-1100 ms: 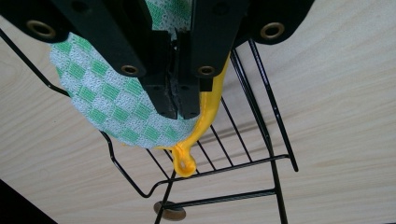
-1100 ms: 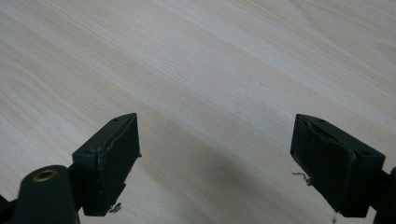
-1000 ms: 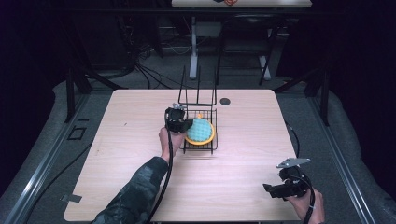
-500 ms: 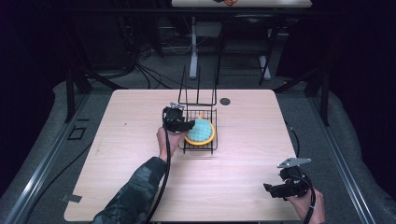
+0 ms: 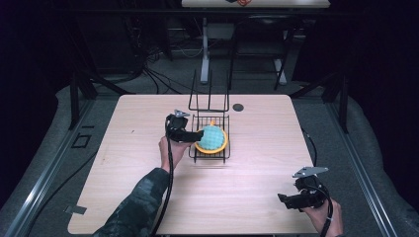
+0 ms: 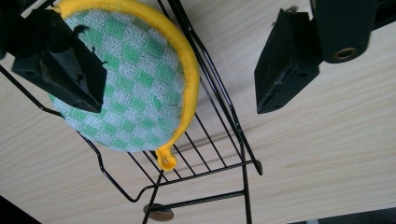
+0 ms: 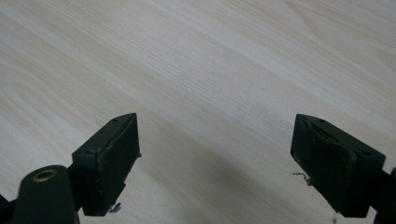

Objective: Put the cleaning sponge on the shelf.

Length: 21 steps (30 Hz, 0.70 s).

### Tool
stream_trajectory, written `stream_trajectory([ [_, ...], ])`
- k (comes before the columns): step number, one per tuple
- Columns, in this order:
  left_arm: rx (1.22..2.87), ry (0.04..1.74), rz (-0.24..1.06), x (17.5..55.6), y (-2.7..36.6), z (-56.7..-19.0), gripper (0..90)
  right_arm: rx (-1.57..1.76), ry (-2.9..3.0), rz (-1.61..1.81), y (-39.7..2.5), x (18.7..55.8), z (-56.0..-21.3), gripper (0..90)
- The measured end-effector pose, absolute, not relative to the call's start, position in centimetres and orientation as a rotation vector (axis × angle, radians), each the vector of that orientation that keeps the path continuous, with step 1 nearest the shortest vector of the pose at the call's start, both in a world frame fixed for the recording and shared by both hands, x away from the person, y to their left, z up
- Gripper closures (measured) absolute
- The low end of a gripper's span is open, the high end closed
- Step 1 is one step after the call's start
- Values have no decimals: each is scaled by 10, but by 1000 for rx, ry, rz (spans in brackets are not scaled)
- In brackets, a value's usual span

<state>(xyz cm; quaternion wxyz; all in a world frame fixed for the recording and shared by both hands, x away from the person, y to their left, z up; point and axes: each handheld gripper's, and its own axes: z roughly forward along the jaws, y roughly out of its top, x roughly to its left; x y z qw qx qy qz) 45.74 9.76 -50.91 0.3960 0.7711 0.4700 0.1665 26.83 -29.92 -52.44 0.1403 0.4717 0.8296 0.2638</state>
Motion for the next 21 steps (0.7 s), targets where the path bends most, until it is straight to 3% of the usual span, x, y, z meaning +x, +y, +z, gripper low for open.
stream_trajectory([
  [21, 1970, 1194, 436, 418, 134, -490, 79, 1353, 2402, 755, -296, 271, -524, 153],
])
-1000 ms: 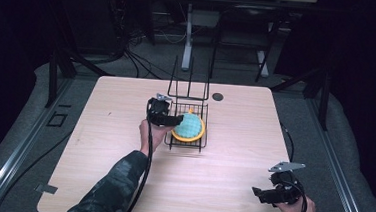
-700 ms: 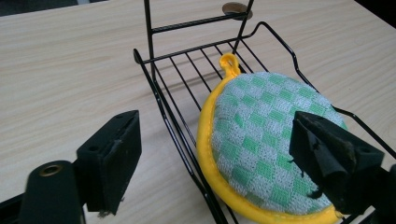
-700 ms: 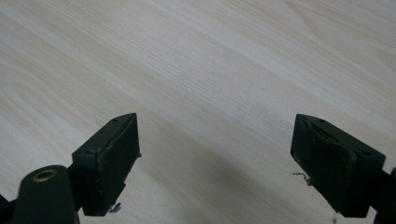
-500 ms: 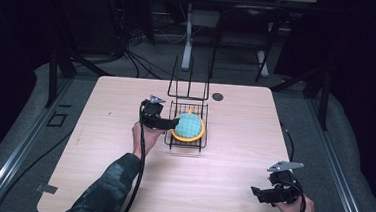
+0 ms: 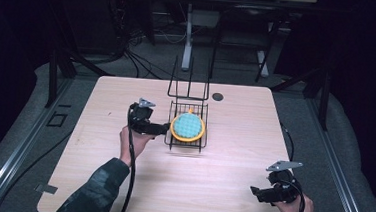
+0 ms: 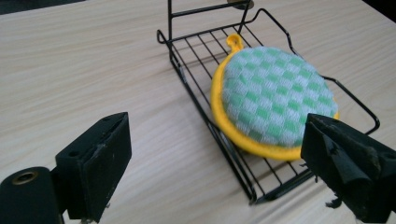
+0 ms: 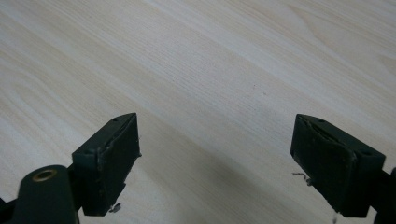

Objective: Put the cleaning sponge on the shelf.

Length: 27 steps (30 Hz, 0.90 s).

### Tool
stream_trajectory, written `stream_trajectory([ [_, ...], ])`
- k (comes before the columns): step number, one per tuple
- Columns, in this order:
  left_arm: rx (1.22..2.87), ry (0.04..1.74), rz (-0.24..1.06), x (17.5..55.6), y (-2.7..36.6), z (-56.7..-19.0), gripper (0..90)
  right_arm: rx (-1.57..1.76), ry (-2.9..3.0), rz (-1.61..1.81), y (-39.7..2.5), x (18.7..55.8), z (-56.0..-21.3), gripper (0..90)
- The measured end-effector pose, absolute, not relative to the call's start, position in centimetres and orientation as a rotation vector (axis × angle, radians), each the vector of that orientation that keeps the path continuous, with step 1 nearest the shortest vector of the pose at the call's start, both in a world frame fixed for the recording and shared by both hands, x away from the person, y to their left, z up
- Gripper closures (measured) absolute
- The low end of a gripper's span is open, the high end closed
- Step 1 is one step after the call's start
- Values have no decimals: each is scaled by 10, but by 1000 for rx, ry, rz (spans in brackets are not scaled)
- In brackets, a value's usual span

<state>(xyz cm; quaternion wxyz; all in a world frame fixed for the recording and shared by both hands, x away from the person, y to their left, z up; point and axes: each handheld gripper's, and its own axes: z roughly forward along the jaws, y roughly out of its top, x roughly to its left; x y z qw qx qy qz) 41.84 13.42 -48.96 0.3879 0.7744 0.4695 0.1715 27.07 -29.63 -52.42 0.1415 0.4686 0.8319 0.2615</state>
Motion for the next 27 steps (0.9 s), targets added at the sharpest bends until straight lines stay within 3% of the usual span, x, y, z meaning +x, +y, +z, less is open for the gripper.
stream_trajectory([
  [20, 2110, 1204, 444, 342, 178, -502, 9, 1336, 2411, 758, -293, 275, -524, 153],
  [27, 2145, 1237, 404, 337, 189, -520, 1, 1335, 2418, 759, -292, 277, -525, 152],
])
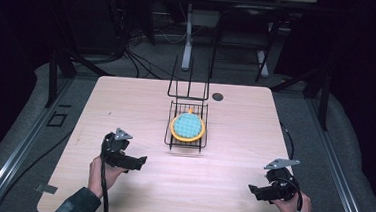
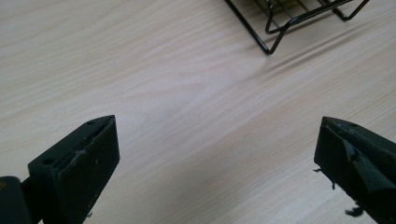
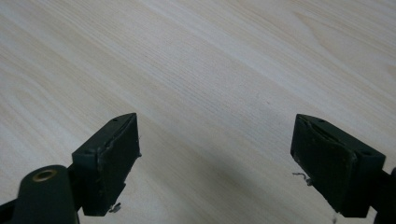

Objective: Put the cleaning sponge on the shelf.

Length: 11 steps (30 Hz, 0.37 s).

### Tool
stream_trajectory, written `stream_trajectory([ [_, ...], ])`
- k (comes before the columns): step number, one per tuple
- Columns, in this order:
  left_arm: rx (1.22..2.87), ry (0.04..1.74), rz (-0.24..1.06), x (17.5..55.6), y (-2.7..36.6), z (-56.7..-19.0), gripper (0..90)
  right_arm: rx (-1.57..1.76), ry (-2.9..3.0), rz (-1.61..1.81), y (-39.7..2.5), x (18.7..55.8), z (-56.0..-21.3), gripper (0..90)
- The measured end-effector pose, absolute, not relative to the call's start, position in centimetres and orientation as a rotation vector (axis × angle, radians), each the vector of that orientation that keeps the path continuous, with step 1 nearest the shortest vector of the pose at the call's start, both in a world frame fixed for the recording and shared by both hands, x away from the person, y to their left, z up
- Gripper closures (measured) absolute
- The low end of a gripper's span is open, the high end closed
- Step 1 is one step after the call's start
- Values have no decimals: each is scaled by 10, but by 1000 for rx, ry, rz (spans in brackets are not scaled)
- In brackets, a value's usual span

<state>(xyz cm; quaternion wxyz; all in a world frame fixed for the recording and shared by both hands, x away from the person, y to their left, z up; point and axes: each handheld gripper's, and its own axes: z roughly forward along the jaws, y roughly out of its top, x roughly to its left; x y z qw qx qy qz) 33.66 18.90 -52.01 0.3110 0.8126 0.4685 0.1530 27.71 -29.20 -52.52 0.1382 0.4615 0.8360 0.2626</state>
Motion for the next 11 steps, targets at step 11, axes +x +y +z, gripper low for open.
stream_trajectory([
  [11, 2111, 1281, 379, 341, 201, -527, 0, 1323, 2422, 762, -290, 280, -526, 149],
])
